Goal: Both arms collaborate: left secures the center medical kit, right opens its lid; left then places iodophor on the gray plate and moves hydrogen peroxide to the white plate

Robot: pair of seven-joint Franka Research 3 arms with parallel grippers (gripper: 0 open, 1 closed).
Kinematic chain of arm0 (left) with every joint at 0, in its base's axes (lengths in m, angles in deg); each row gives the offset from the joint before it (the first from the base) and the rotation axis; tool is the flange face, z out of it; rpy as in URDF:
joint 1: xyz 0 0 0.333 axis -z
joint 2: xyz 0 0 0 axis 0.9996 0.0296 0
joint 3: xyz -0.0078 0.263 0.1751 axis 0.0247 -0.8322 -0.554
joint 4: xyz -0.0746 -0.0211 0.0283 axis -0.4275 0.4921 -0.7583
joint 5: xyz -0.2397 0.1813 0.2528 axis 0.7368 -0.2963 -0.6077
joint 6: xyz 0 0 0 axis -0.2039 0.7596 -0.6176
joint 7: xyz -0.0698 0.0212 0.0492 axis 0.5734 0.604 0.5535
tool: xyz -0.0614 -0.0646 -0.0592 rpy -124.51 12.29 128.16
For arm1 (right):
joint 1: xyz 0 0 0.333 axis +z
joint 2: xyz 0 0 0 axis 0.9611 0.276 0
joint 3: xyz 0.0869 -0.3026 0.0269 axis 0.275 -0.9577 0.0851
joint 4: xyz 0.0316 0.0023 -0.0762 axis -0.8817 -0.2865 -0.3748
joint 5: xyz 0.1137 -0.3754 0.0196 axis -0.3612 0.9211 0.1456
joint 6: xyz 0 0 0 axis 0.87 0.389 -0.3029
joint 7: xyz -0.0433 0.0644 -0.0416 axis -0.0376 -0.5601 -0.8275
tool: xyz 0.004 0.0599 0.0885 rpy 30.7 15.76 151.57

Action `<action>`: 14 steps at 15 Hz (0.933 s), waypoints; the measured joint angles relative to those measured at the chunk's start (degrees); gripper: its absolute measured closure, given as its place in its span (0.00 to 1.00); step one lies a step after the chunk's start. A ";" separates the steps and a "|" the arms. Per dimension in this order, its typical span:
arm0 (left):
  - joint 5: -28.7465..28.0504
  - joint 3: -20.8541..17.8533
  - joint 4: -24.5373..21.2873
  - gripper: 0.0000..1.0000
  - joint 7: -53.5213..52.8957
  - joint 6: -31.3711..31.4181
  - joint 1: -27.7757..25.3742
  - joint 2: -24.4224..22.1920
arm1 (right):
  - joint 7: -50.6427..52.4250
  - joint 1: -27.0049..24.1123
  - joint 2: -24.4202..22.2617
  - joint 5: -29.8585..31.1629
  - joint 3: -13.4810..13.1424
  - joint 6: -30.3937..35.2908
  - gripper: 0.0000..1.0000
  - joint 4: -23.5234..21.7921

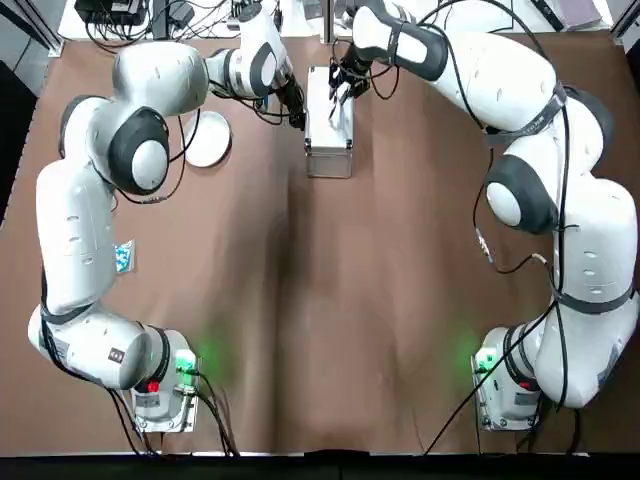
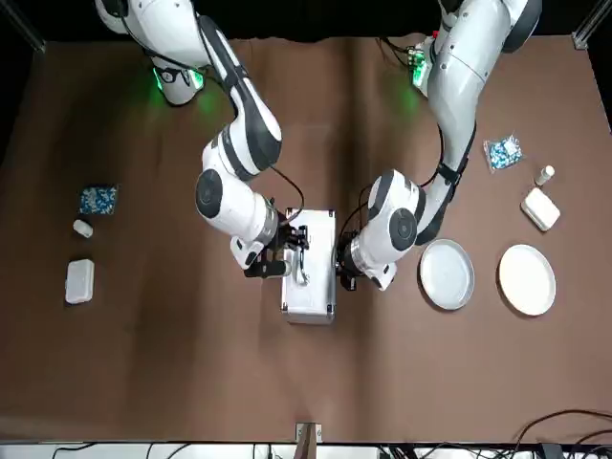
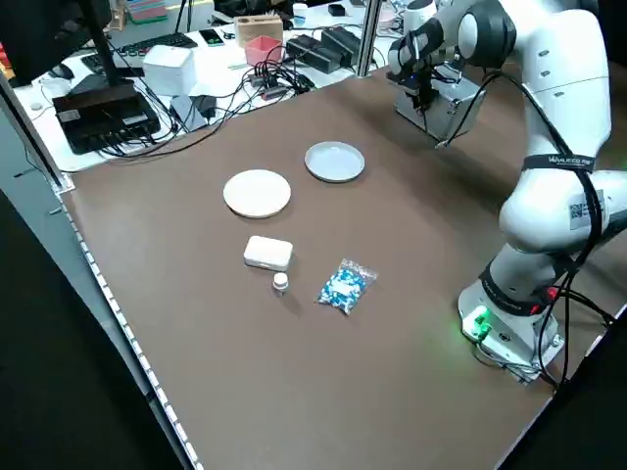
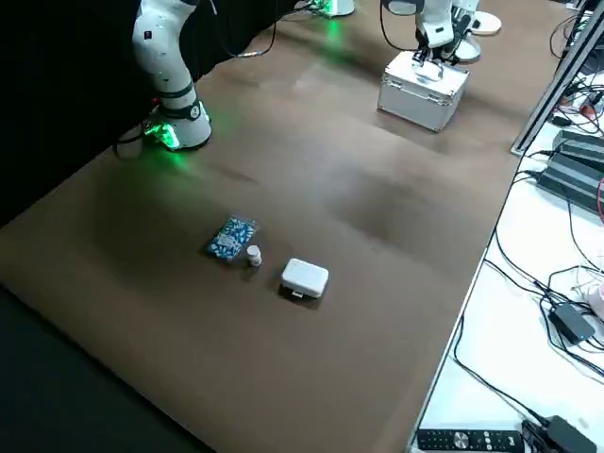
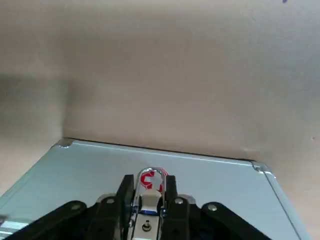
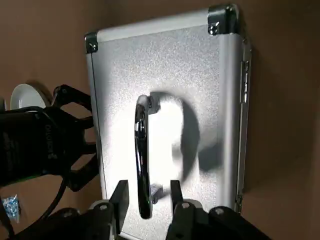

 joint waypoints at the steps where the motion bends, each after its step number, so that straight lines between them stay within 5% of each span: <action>1: 0.00 0.00 0.00 0.70 0.00 0.00 0.00 0.00 | 0.04 0.22 0.23 0.00 0.00 -0.01 0.59 0.00; 14: 0.00 0.00 0.00 0.70 0.00 0.00 0.00 0.00 | -0.01 1.83 0.70 -0.03 0.03 -0.17 0.81 0.00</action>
